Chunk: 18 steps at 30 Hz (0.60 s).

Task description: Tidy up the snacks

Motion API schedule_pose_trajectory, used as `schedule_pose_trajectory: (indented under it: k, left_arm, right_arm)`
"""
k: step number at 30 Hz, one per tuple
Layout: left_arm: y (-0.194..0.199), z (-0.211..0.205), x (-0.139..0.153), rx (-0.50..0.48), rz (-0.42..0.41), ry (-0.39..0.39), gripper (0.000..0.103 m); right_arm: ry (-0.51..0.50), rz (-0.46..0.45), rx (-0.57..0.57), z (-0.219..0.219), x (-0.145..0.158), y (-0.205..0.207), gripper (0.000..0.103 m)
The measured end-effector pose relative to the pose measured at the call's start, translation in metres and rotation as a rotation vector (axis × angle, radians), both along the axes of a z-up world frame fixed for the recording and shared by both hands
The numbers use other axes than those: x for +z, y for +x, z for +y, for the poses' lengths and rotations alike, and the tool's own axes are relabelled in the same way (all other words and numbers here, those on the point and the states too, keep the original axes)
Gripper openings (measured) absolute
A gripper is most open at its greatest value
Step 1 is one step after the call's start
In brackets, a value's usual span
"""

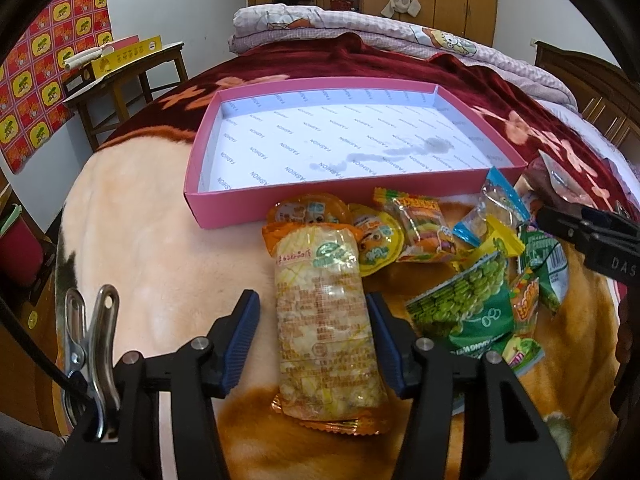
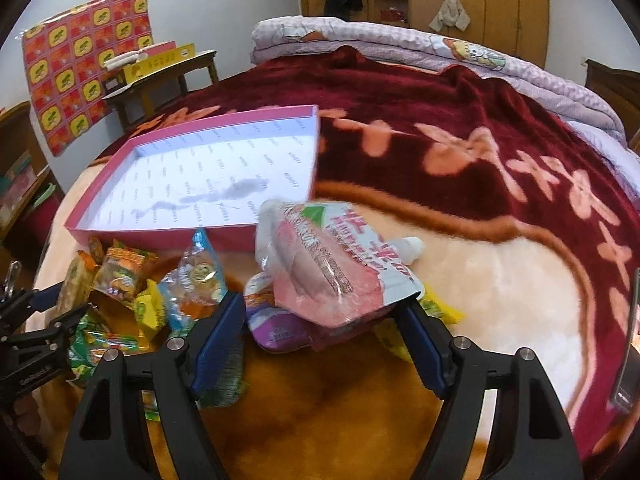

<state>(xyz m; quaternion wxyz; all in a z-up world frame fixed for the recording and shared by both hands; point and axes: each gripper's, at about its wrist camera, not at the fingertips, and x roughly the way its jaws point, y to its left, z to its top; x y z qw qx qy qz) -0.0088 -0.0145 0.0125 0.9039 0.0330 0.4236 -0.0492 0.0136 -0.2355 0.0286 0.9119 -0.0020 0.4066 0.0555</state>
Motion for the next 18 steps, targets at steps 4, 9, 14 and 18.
schedule_pose_trajectory:
  k: [4,9,14,18]
  left_arm:
    - [0.0,-0.001,0.0,0.0,-0.005,0.001,0.058]
    - [0.001,-0.001,-0.001,0.001,-0.012,-0.003,0.059]
    - [0.001,-0.001,-0.001,0.001,-0.012,-0.005,0.06]
    - [0.001,0.0,-0.002,0.002,-0.015,-0.007,0.061]
  right_arm:
    - [-0.037,-0.005,0.007,0.005,-0.004,-0.002,0.078]
    - [-0.046,-0.001,0.004,0.007,-0.006,0.005,0.079]
    - [-0.009,0.027,-0.002,0.004,-0.007,0.012,0.08]
    - [0.029,0.059,0.03,0.004,-0.013,0.008,0.08]
